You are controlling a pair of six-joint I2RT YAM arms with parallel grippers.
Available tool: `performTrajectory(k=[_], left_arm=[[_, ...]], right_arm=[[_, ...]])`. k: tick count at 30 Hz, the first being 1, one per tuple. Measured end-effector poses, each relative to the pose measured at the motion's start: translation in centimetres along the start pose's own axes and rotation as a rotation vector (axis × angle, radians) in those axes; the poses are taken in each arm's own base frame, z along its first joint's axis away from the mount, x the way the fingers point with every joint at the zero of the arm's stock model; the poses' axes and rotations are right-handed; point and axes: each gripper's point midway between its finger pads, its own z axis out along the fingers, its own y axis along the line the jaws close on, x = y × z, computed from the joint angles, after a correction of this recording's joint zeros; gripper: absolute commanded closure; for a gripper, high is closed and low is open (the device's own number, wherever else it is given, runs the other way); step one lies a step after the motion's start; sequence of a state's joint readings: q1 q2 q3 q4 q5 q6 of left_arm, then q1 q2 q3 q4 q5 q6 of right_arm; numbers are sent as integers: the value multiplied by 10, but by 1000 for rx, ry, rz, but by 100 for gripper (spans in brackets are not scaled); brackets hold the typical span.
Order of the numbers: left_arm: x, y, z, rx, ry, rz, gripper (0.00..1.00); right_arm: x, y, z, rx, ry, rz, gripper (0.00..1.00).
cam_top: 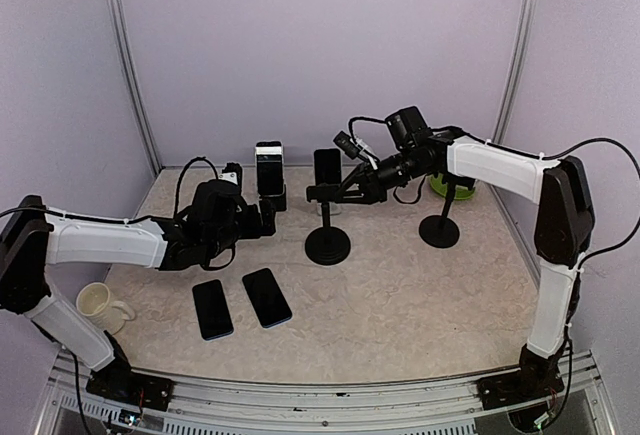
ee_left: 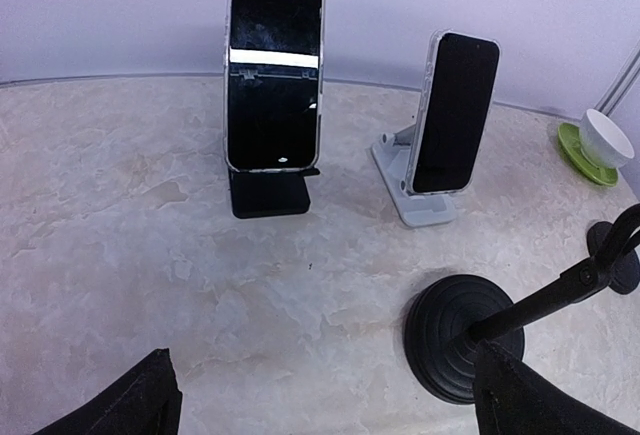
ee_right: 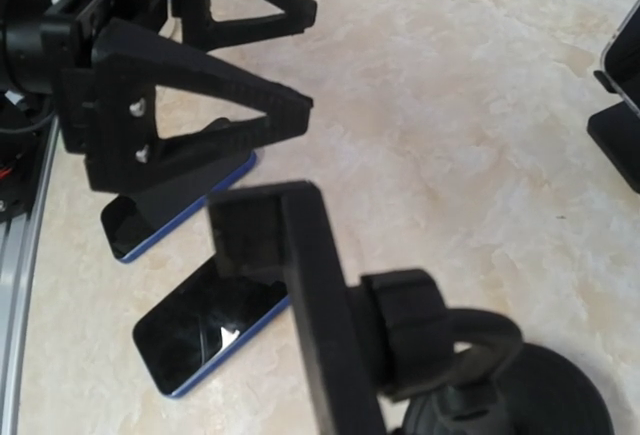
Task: Place the phone on the phone stand
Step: Move the phone stand to the center of the board.
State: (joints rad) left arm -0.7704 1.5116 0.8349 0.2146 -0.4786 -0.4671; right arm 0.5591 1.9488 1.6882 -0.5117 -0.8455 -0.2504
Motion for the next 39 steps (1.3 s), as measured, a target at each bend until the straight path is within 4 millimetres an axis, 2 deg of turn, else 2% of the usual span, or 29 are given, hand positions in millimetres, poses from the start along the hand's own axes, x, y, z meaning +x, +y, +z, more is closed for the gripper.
performTrajectory(k=[6, 12, 21, 32, 34, 39], left_arm=[[0, 0, 0, 0, 0, -1, 1], [0, 0, 0, 2, 1, -4, 1], [1, -1, 0, 3, 3, -13, 1], [6, -1, 3, 4, 15, -16, 1], [9, -2, 4, 3, 21, -12, 1], [10, -2, 4, 4, 24, -11, 1]], right_arm=[[-3, -1, -1, 4, -6, -23, 46], [-7, -4, -3, 25, -6, -41, 33], [-5, -18, -6, 108, 19, -47, 32], [3, -31, -11, 200, 57, -31, 48], [3, -32, -11, 201, 56, -33, 46], [2, -29, -10, 188, 52, -25, 32]])
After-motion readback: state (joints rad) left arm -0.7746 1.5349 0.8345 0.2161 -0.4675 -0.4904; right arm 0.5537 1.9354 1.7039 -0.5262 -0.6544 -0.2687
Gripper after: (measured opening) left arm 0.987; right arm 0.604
